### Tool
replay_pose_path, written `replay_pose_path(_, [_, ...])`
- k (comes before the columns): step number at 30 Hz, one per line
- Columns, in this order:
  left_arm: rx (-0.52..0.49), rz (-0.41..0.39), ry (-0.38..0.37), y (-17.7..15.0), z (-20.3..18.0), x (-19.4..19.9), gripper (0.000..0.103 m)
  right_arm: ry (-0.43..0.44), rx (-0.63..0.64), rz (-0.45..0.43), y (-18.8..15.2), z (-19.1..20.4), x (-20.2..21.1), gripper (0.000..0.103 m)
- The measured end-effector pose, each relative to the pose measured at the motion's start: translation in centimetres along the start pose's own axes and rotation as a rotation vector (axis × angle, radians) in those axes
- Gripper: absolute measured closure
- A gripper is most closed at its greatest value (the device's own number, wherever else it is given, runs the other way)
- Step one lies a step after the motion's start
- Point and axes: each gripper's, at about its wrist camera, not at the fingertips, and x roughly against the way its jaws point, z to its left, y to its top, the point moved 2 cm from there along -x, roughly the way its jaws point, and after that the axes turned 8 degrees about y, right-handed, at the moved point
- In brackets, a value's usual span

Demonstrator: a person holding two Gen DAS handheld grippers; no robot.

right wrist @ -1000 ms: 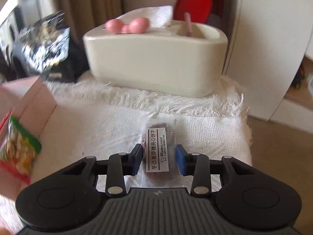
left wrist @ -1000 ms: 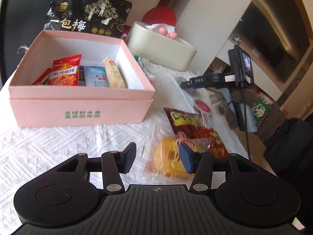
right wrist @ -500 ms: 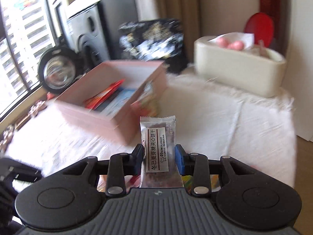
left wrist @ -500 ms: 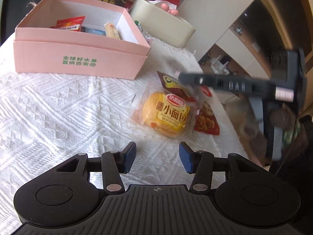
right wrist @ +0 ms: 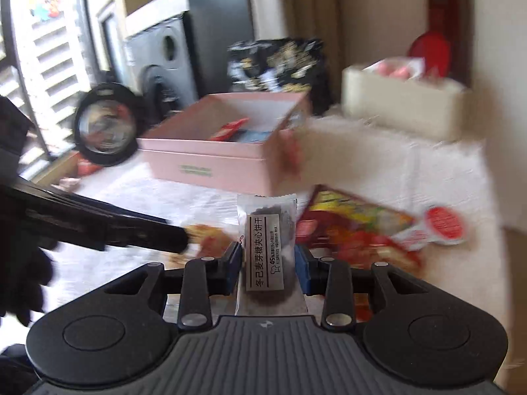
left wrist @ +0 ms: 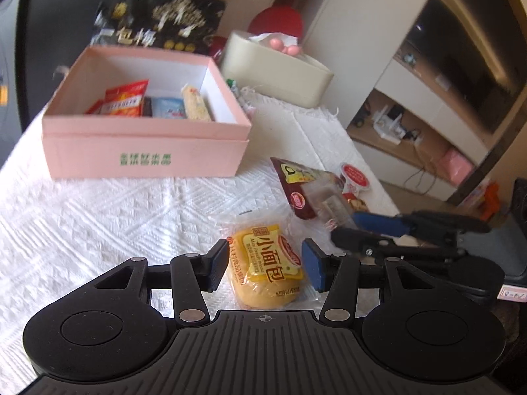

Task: Organize snacks
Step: 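Pull the grey biscuit packet and yellow bread roll out of the pile with both grippers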

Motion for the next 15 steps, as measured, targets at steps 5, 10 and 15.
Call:
replay_pose_path(5, [-0.164, -0.051, 0.069, -0.8, -3.5, 0.0, 0.049, -0.096, -0.079, 0.017, -2.2, -1.9, 0.5, 0.054])
replay_pose_path(10, [-0.346, -0.056, 0.209, -2.0, -5.1, -0.7, 0.044, -0.105, -0.155, 0.012, -4.4, -2.7, 0.3, 0.027])
replay_pose_path(15, [-0.273, -0.023, 0.256, -1.5, -2.5, -0.8, 0.043, -0.162, -0.062, -0.011, -5.7, -1.0, -0.3, 0.019])
